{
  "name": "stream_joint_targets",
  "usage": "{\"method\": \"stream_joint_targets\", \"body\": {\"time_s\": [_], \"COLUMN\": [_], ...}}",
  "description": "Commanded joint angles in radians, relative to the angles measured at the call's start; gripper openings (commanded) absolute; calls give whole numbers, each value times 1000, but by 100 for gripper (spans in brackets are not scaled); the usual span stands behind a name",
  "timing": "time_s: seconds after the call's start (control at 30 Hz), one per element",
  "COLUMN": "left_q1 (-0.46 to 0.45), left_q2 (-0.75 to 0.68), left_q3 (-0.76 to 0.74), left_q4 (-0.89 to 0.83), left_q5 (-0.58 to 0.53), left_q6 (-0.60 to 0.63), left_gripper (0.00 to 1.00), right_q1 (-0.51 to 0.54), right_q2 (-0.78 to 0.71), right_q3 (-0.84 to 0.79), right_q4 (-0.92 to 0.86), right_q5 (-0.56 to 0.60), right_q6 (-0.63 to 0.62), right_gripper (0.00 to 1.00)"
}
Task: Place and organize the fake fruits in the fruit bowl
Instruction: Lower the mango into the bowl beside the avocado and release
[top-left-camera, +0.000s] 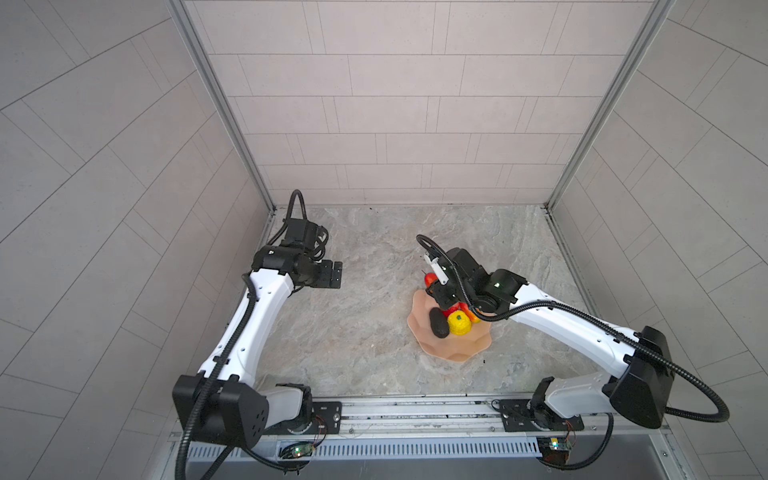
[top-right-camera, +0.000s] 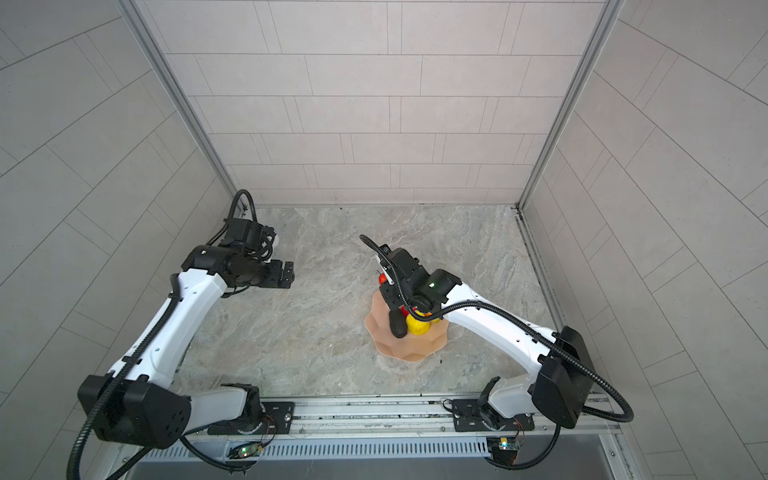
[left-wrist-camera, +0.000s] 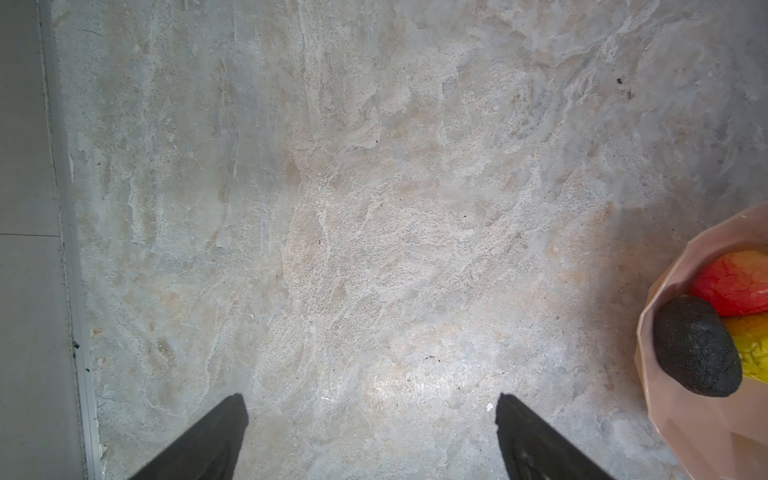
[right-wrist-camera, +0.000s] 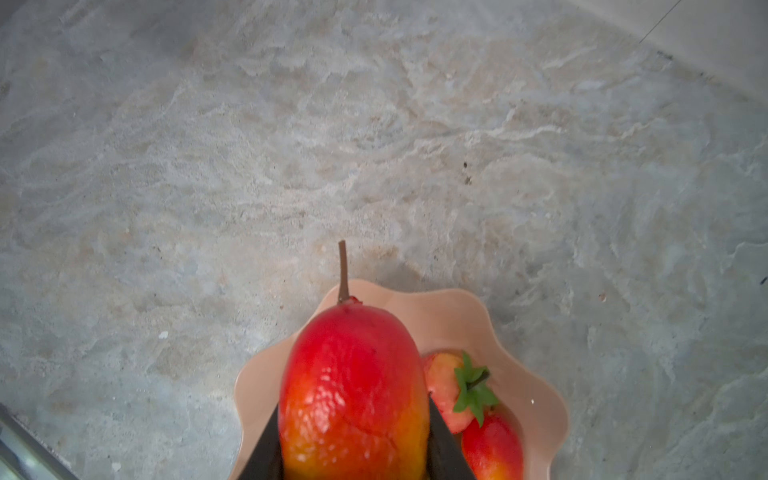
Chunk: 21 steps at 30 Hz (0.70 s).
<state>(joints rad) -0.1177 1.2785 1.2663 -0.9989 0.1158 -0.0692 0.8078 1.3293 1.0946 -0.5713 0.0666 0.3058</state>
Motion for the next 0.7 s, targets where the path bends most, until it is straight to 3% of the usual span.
{"method": "stream_joint_targets", "body": {"time_s": [0.0, 0.2, 0.67], "left_q1": [7, 6, 6], "left_q2": [-17, -20, -25], "left_q3": [-6, -8, -9], "left_q4": [-3, -3, -1], "left_q5": [-2, -3, 6], "left_q6": [15, 15, 14], "left_gripper": [100, 100, 100], "right_q1": [44, 107, 181], "right_q2": [-39, 22, 206], "right_q3": [-71, -159, -144], "right_q4": [32, 125, 201], "right_q5": [63, 78, 82], "right_q6": [128, 230, 304], "right_gripper": [0, 0, 0]}}
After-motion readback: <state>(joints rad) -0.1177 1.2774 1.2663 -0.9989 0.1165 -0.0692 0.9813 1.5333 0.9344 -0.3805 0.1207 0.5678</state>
